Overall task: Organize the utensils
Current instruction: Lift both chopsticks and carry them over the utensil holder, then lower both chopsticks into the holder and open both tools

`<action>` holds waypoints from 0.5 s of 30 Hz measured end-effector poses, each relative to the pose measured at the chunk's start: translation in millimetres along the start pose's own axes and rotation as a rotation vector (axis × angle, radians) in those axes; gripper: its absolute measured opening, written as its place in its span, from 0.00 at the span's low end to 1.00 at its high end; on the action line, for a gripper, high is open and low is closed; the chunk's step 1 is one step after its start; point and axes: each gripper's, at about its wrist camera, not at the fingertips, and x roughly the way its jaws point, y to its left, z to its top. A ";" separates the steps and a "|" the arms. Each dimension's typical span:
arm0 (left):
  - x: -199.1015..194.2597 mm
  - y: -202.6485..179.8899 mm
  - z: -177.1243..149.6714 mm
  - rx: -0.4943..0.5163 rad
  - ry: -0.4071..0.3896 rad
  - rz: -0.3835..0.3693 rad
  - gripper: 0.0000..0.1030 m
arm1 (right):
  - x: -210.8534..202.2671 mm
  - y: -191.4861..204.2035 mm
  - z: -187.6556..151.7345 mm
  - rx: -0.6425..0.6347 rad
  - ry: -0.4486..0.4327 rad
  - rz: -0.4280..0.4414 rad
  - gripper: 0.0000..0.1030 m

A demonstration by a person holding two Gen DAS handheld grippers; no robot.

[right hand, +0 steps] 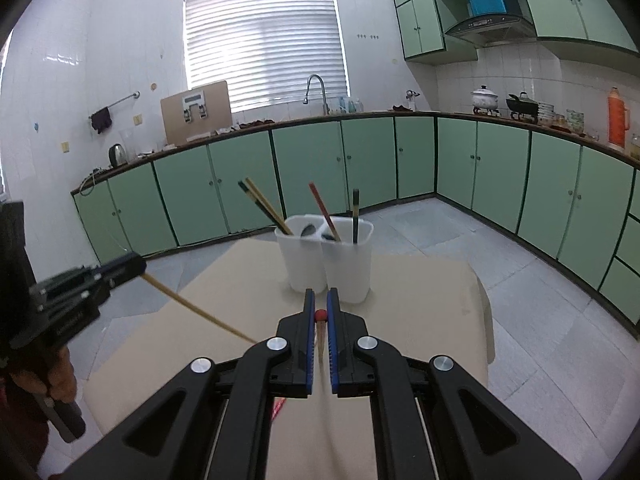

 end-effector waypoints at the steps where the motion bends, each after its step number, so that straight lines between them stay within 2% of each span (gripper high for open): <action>1: 1.9 0.2 2.2 0.000 0.000 -0.001 0.06 | 1.9 0.2 3.5 -0.003 -0.001 0.002 0.06; 8: 16.3 3.3 19.9 -0.008 -0.007 -0.016 0.06 | 19.0 2.2 30.3 -0.026 -0.003 0.020 0.06; 15: 26.3 3.1 34.5 -0.004 -0.019 -0.019 0.06 | 27.5 3.1 41.3 -0.033 0.002 0.029 0.06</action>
